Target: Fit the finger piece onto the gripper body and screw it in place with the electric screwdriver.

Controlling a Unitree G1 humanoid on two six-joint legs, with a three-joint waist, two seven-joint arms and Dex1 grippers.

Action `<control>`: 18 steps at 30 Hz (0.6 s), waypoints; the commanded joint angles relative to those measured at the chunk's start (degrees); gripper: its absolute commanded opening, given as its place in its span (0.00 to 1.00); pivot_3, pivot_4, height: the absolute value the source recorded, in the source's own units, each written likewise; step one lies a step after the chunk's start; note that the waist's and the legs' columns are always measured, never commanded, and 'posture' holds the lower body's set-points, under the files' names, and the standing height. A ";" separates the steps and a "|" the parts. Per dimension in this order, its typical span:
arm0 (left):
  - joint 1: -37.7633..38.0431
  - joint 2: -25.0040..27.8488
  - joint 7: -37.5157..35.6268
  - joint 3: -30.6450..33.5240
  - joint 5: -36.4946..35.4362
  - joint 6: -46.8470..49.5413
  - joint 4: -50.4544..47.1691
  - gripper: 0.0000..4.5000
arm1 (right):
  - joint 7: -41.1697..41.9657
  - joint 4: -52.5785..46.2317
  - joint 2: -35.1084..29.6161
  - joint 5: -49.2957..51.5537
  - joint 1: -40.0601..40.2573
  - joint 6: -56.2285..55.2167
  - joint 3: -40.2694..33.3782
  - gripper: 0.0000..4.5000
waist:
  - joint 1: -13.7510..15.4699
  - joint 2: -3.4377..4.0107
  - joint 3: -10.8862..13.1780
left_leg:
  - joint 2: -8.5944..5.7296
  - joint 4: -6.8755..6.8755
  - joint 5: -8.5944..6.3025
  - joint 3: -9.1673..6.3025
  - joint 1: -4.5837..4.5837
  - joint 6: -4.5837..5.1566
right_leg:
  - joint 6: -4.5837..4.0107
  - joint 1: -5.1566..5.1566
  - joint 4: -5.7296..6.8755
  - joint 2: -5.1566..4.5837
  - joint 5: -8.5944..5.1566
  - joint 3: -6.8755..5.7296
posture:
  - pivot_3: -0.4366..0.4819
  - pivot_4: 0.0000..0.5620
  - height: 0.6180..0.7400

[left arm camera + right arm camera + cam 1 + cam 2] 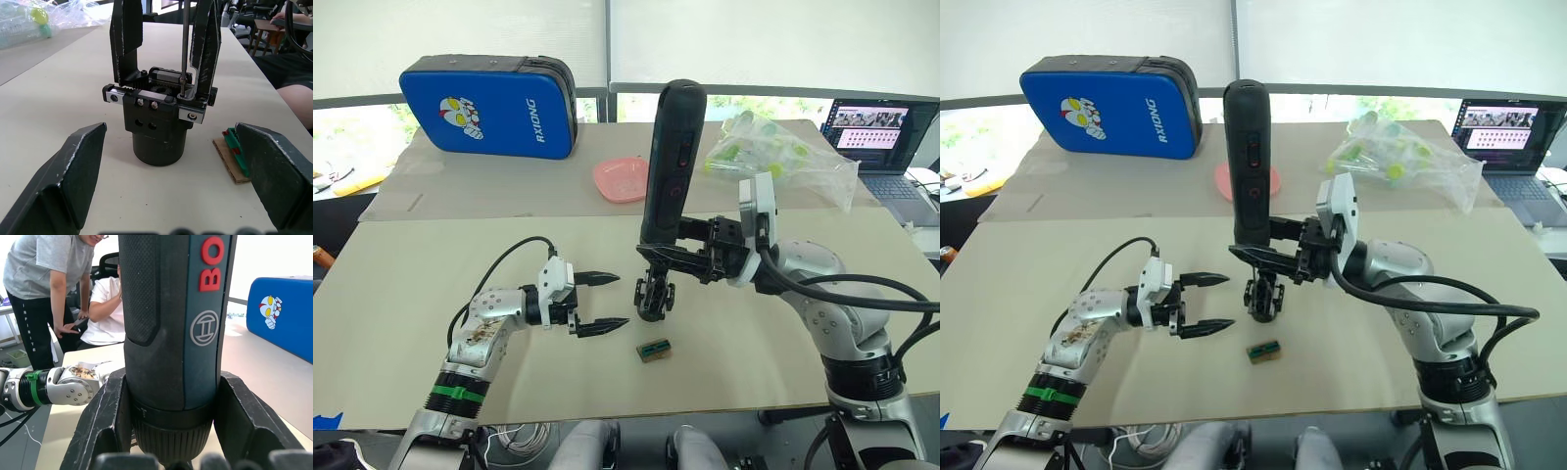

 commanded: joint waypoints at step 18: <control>-0.03 0.22 0.70 -0.40 -0.11 0.05 -1.58 1.00 | 0.32 -2.01 1.11 -0.79 0.05 -1.10 -0.78 0.42 | -0.02 0.00 0.00 | 0.00 0.00 0.00 0.00 0.00 0.00 | 0.00 -0.01 0.00 0.00 0.00 0.00 | 0.48 0.27 1.00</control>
